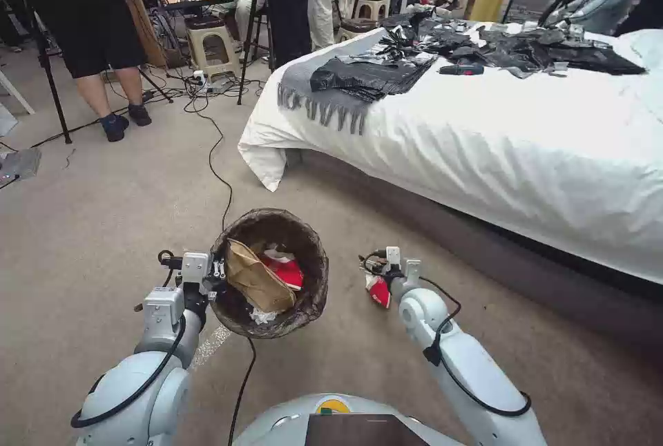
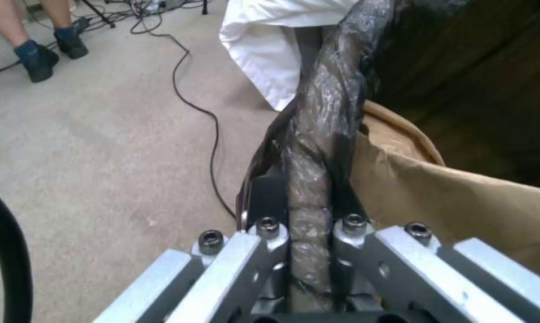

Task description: Pick up the trash bin, then pick up the garbage from the floor and place it into the trash bin.

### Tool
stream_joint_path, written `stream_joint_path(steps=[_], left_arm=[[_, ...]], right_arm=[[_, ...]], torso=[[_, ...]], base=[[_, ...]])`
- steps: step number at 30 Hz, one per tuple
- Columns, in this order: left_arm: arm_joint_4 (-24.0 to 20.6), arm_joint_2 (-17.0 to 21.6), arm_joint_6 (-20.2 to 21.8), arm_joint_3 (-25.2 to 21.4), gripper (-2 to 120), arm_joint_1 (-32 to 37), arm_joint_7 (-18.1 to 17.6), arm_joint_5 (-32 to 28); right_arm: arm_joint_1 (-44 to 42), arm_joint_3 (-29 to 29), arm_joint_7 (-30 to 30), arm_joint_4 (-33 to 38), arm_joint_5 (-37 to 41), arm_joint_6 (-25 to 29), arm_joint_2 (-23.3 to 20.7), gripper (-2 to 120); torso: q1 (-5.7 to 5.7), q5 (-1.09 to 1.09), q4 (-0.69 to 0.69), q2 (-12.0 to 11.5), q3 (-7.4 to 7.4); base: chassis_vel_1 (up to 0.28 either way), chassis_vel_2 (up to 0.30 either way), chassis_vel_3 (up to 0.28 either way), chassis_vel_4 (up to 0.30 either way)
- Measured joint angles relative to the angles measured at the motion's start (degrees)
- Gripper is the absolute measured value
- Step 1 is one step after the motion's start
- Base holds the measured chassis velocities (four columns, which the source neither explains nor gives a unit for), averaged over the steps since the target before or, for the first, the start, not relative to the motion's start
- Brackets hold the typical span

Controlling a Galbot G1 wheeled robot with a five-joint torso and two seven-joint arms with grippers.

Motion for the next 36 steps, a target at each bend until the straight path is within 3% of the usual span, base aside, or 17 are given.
stream_joint_path(steps=[8, 36], left_arm=[[0.00, -0.01, 0.01, 0.02, 2, 0.14, 0.02, 0.03], [0.03, 0.32, 0.00, 0.15, 2, -0.15, 0.01, 0.10]], right_arm=[[2.70, -0.32, -0.27, -8.57, -0.58, 1.24, 0.72, 100], [9.52, -2.36, -3.28, -28.23, -5.82, 4.34, 5.74, 100]], torso=[[0.00, 0.00, -0.01, 0.00, 0.00], [0.00, 0.00, -0.01, 0.00, 0.00]], base=[[0.000, 0.000, 0.000, 0.000], [0.000, 0.000, 0.000, 0.000]])
